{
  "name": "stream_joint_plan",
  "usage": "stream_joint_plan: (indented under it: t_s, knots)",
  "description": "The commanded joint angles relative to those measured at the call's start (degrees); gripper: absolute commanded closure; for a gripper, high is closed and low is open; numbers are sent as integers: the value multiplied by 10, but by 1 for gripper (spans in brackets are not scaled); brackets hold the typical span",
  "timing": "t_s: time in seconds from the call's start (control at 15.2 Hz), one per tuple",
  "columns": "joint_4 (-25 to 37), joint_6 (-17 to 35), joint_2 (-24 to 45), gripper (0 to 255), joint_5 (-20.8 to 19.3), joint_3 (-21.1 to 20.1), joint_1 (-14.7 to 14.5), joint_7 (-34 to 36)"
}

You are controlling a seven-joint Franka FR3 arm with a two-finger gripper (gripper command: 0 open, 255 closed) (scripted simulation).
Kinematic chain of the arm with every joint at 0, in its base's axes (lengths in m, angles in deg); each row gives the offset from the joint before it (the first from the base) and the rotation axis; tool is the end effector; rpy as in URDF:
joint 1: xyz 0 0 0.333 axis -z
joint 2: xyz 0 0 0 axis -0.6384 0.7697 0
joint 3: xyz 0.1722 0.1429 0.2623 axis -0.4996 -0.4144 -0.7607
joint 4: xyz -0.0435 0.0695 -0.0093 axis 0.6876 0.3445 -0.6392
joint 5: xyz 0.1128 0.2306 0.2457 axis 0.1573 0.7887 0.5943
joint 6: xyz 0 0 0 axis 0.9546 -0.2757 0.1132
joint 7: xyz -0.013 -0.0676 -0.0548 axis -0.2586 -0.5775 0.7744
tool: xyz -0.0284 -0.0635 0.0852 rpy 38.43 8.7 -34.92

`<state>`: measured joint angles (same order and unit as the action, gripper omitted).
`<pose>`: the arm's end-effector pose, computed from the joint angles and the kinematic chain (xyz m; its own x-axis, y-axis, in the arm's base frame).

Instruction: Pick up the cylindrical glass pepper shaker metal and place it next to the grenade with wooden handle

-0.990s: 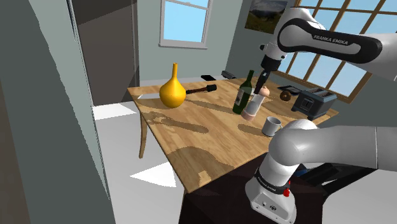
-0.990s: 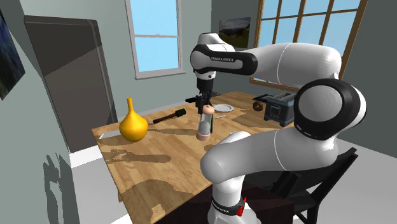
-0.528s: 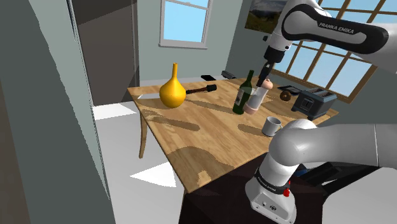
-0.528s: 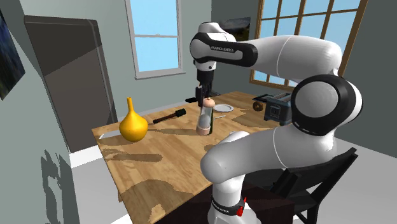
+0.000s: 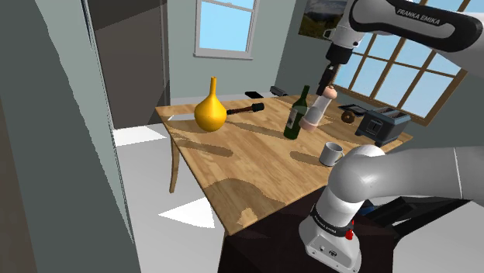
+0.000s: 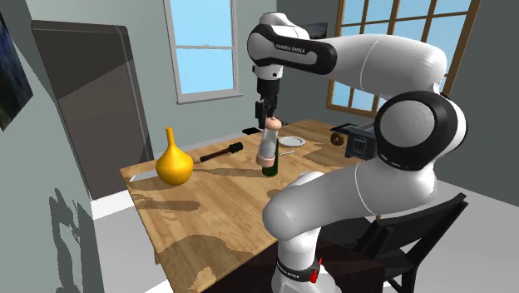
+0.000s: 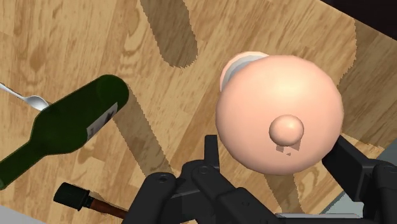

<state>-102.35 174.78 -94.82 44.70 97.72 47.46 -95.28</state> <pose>0.1556 -0.1668 0.6333 0.9853 0.1501 0.0819 0.1440 -0.9867 0.0759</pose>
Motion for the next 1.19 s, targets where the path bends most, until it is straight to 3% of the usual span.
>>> stream_joint_plan:
  t_s: [0.0, 0.26, 1.12]
  knots:
    - [22, -15, 7, 255, 3, -3, -2, -2]
    - [57, -37, 20, 255, 8, -7, -5, -4]
    - [158, 129, 281, 255, 39, 75, -66, -24]
